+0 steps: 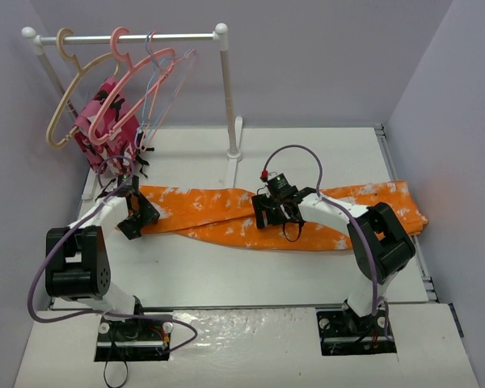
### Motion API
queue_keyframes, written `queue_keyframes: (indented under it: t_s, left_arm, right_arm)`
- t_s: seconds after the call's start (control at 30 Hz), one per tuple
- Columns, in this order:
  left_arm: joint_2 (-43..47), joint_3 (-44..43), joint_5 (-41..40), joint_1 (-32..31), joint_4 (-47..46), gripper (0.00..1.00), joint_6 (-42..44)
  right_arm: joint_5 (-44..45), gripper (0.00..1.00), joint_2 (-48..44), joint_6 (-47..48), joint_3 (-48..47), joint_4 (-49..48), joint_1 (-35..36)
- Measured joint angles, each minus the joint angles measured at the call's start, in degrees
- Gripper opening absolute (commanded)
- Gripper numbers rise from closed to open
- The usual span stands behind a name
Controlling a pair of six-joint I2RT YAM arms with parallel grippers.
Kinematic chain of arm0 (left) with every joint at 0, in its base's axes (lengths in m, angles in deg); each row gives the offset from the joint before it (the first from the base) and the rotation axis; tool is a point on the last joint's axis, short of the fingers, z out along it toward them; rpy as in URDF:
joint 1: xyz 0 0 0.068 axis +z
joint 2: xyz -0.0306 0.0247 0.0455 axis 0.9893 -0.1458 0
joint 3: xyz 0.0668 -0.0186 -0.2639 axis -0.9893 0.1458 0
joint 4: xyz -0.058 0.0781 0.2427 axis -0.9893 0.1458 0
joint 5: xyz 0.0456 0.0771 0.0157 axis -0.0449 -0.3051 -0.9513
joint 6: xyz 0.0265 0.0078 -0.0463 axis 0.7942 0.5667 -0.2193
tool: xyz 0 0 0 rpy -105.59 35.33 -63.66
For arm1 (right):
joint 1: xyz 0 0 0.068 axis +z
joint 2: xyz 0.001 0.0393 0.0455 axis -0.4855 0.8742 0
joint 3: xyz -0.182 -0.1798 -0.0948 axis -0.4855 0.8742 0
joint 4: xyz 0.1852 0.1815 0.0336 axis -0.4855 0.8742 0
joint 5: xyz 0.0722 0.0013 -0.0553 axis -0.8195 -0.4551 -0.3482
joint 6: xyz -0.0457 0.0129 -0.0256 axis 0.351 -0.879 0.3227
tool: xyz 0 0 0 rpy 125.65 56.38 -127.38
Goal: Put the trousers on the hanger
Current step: Fold the trousers at the center of the board.
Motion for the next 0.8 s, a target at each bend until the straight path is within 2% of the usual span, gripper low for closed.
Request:
queue_keyframes:
  t_s: [0.1, 0.13, 0.17, 0.3, 0.47, 0.63, 0.8]
  left_arm:
    - [-1.85, 0.00, -0.16, 0.00, -0.68, 0.11, -0.11]
    - [-2.01, 0.00, -0.30, 0.00, -0.79, 0.03, -0.07]
    - [-2.10, 0.01, -0.46, 0.00, -0.92, 0.00, 0.06]
    - [-2.08, 0.05, -1.18, 0.00, -1.18, 0.00, 0.51]
    - [0.10, 1.65, -1.92, 0.00, -0.45, 0.00, 1.25]
    - [7.43, 4.05, -3.34, -0.08, 4.63, 0.00, 1.49]
    - [18.10, 4.63, -5.14, -0.24, 11.91, 0.00, 1.53]
  right_arm:
    - [0.02, 0.73, 0.07, 0.00, 0.02, 0.00, 0.00]
    - [0.04, 0.73, 0.07, 0.00, 0.08, -0.01, 0.00]
    - [0.05, 0.72, 0.07, 0.00, 0.18, -0.06, 0.00]
    - [0.08, 0.66, 0.28, 0.05, 1.46, -0.58, 0.00]
    - [-0.39, 0.64, -1.17, -0.17, 4.36, -3.95, -0.27]
    - [-2.28, 0.64, -3.59, -1.37, 7.56, -5.86, -0.65]
    - [-5.59, 0.64, -7.28, -3.10, 10.34, -2.51, -0.59]
